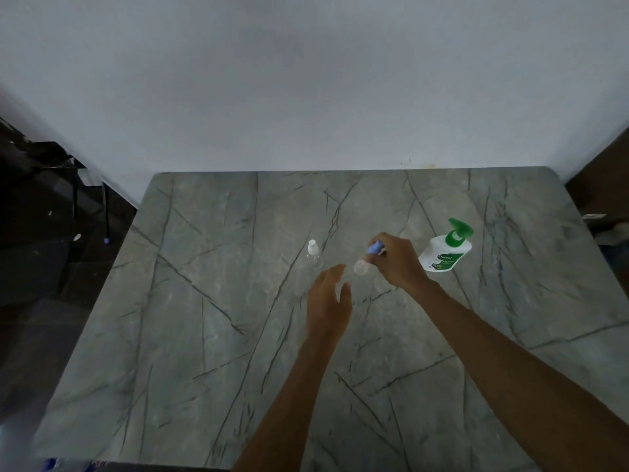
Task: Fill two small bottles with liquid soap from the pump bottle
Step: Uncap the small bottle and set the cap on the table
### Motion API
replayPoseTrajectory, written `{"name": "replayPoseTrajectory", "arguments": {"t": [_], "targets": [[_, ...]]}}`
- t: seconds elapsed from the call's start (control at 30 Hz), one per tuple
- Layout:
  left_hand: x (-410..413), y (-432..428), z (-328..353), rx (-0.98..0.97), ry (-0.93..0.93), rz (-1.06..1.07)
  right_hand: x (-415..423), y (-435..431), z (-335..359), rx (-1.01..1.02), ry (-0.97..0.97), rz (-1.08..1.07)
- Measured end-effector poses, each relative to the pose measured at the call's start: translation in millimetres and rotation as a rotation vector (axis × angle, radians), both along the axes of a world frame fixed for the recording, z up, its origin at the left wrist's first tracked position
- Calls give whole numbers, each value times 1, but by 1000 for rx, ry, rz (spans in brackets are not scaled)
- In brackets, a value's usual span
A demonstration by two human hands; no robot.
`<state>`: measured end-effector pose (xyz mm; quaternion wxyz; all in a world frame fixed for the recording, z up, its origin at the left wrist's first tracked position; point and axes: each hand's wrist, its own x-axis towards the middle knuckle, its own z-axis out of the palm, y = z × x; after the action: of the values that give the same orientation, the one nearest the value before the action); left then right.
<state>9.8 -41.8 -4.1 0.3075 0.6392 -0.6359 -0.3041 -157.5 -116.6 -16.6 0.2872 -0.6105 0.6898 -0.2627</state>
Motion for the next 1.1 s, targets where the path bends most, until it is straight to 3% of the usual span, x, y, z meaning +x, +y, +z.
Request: {"name": "replayPoseTrajectory", "arguments": {"t": [0.17, 0.4, 0.63, 0.87, 1.1], "targets": [[-6, -11, 14, -67, -93, -171, -1, 36, 52, -63, -100, 62], [-4, -14, 14, -178, -8, -155, 5, 48, 71, -75, -189, 96], [-1, -10, 18, -234, 26, -155, 7, 48, 79, -152, -137, 111], [0, -3, 26, -193, 28, -161, 9, 43, 93, -216, -79, 264], [5, 9, 27, -132, 116, -117, -3, 41, 107, -32, -98, 443]]}}
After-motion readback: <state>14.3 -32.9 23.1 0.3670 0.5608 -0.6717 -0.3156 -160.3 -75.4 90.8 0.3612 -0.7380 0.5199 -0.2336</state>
